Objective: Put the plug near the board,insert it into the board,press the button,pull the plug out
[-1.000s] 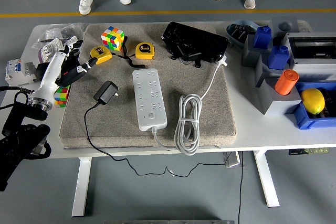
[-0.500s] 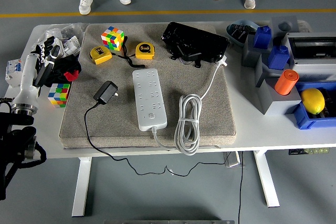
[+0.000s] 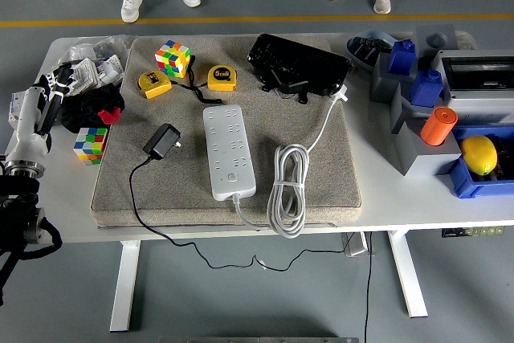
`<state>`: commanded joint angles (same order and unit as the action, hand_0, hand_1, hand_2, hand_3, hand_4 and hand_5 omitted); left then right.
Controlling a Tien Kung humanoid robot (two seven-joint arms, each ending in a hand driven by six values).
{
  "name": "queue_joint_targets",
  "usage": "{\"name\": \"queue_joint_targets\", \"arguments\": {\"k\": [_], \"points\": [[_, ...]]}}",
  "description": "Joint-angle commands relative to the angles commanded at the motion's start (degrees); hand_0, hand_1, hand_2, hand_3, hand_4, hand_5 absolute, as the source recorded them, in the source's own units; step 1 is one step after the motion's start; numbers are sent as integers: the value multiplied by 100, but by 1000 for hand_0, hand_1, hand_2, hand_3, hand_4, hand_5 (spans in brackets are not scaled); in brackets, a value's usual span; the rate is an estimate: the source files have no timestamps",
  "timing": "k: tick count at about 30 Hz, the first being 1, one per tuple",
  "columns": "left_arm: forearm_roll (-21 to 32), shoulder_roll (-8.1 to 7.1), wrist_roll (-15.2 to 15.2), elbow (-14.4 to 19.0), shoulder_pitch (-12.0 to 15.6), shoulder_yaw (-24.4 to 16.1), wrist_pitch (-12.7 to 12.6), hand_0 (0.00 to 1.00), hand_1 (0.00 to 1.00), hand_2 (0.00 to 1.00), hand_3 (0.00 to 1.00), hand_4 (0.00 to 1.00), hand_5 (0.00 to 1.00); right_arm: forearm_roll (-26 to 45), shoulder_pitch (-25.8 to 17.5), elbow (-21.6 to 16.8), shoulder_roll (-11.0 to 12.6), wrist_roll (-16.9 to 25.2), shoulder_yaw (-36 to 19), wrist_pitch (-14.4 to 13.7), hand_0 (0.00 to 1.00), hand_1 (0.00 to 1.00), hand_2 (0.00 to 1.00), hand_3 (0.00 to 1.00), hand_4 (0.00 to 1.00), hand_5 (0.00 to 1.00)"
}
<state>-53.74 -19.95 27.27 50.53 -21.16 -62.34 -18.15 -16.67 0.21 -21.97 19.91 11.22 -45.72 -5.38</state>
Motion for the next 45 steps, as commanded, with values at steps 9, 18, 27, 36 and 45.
{"name": "queue_joint_targets", "arguments": {"k": [9, 18, 27, 36, 45], "points": [[0, -40, -59, 17, 33, -266, 63, 803, 812, 804, 795, 908, 939, 10, -22, -2, -9, 1, -16, 7, 714, 714, 699, 597, 998, 612], [-30, -89, -72, 51, 20, -436, 88, 804, 808, 802, 791, 890, 930, -10, -19, -10, -12, 12, -49, 1, 713, 714, 700, 597, 998, 616], [-31, -117, -78, 48, 41, -472, 116, 804, 808, 801, 790, 889, 932, -5, -52, -12, -22, 14, -66, 3, 713, 714, 700, 599, 998, 616], [-43, -112, -82, 60, 31, -546, 127, 804, 805, 800, 789, 888, 936, -6, -52, -13, -21, 12, -85, -1, 712, 714, 700, 600, 998, 618], [-30, -111, -80, 76, 15, -554, 130, 804, 806, 800, 788, 888, 938, -10, -66, -26, -17, 16, -110, 1, 713, 714, 700, 601, 998, 618]]}}
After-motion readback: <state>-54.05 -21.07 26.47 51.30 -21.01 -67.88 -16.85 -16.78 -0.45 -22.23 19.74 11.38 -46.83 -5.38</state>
